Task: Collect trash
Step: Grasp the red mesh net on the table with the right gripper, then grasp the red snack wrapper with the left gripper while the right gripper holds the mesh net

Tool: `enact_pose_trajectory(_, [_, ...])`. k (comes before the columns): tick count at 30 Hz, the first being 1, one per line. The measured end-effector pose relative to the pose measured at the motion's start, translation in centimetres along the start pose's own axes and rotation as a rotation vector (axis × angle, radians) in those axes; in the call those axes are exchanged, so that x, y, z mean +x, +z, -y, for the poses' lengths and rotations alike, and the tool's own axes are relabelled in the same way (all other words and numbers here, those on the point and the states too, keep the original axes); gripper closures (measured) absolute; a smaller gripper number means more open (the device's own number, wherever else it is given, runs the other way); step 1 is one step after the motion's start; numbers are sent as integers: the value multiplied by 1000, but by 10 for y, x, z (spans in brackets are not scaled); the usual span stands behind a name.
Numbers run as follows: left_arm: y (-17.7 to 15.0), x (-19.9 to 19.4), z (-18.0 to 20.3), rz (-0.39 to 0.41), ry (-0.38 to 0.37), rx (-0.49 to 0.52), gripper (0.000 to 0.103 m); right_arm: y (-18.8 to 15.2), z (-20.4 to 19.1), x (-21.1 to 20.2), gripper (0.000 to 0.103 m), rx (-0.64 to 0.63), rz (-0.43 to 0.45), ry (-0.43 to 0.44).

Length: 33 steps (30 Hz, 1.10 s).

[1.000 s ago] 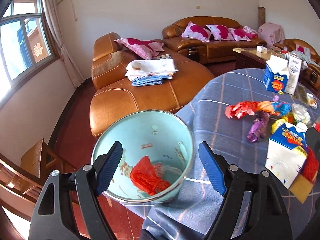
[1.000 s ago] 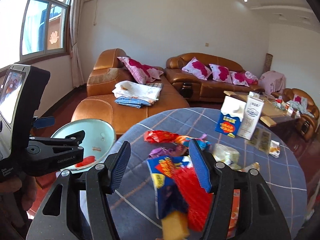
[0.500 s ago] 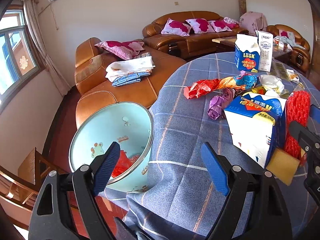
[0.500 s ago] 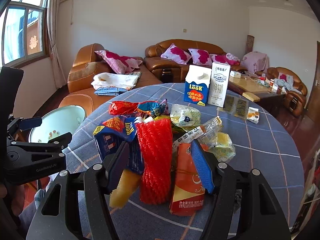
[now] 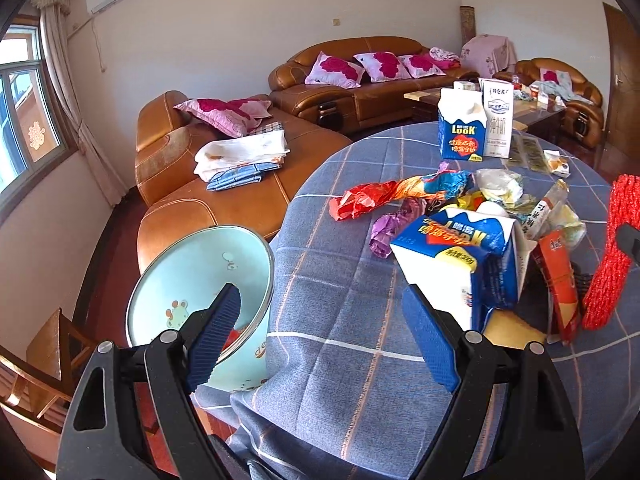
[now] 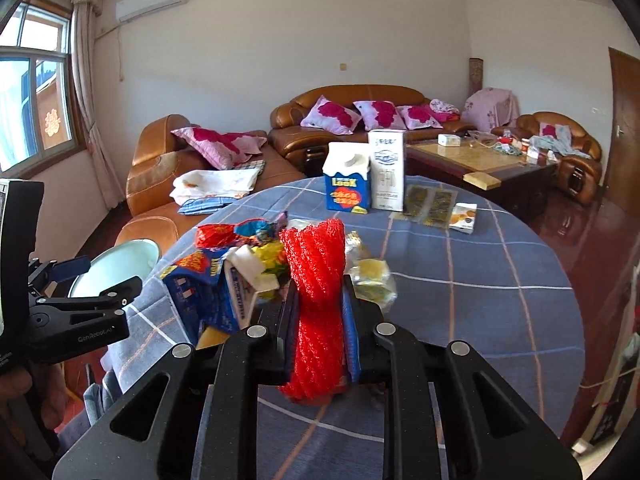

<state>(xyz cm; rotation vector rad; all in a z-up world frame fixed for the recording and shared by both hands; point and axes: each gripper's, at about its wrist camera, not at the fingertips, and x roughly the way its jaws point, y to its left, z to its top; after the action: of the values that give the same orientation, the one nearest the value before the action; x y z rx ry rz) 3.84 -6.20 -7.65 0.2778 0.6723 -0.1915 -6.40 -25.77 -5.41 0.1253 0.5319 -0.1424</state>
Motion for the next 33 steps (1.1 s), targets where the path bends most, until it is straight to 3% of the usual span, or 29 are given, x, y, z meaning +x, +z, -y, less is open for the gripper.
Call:
enact_pose_trajectory(8, [2,-10,24,32,-23,49,21,-16,31,-6,83,32,-34,-100])
enact_pose_trajectory(11, [9,-5,12,39,19,30,21,-15,35,-6,83,44,-23,-95])
enact_pose_trajectory(15, [25,13,-14,19,66,-26,20,-1,34,3,82,43,2,-92])
enact_pose_trajectory(22, [67,49,-29,39,109,-22,20,40,24,35,82,16,34,-86])
enact_pose_trajectory(27, [88,85,-12,30,59,35,20,59,19,63,82,16,24,-89])
enact_pose_trajectory(33, [83,138,15,-106,-57,94,20,55,13,80,82,5,-8,-91])
